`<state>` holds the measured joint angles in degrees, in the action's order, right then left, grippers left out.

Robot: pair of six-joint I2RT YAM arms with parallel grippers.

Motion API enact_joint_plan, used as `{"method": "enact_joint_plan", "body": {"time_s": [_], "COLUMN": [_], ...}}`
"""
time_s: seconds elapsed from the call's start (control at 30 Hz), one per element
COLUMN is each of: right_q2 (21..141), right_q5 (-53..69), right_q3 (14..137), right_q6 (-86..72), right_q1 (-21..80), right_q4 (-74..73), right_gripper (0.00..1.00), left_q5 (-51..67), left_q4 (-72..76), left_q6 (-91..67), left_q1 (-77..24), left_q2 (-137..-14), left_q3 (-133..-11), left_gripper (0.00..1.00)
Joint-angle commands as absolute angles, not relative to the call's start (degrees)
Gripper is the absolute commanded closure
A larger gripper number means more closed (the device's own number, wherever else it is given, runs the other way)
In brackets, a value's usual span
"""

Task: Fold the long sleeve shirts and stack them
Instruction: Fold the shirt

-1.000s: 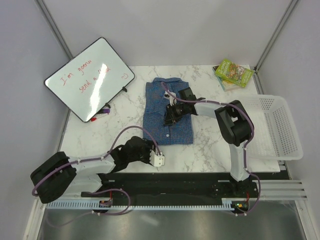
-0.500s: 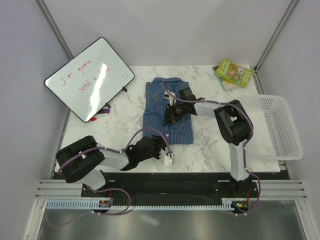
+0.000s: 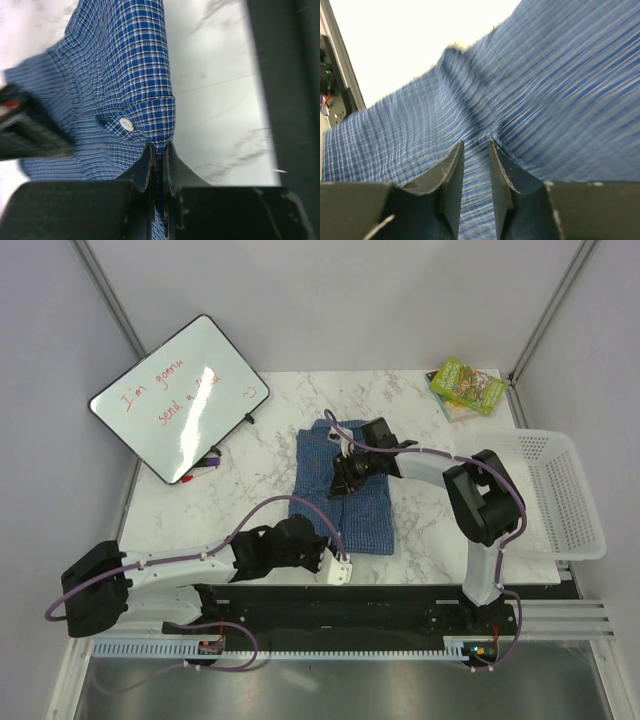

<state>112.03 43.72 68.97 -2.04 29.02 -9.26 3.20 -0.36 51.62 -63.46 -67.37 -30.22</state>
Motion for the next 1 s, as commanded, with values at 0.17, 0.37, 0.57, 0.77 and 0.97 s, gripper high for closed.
{"method": "enact_joint_plan", "body": {"time_s": [0.17, 0.37, 0.57, 0.77, 0.97], "right_q2": [112.2, 118.6, 122.1, 123.1, 123.8], "right_q5": [40.7, 35.3, 39.7, 43.4, 42.5], "right_q3": [84.0, 91.1, 89.0, 87.7, 87.5], "right_q6": [9.8, 14.9, 15.6, 17.1, 18.5], "right_q1": [22.8, 19.8, 20.2, 21.8, 22.1], "right_q4": [-22.7, -26.2, -26.5, -25.5, -26.5], "right_gripper": [0.63, 0.63, 0.64, 0.65, 0.71], "left_q5": [19.2, 23.8, 24.0, 27.5, 29.7], "left_q4": [-39.0, -48.8, -49.7, -49.6, -48.8], "left_q6": [27.7, 24.3, 24.7, 29.9, 35.4], "left_q1": [-66.3, -67.1, -65.7, -56.6, -49.1], "left_q2": [-65.4, -70.0, -72.2, -78.0, -82.9], "left_q3": [-46.6, -58.2, -61.4, -66.1, -72.9], "left_gripper": [0.98, 0.98, 0.98, 0.98, 0.98]}}
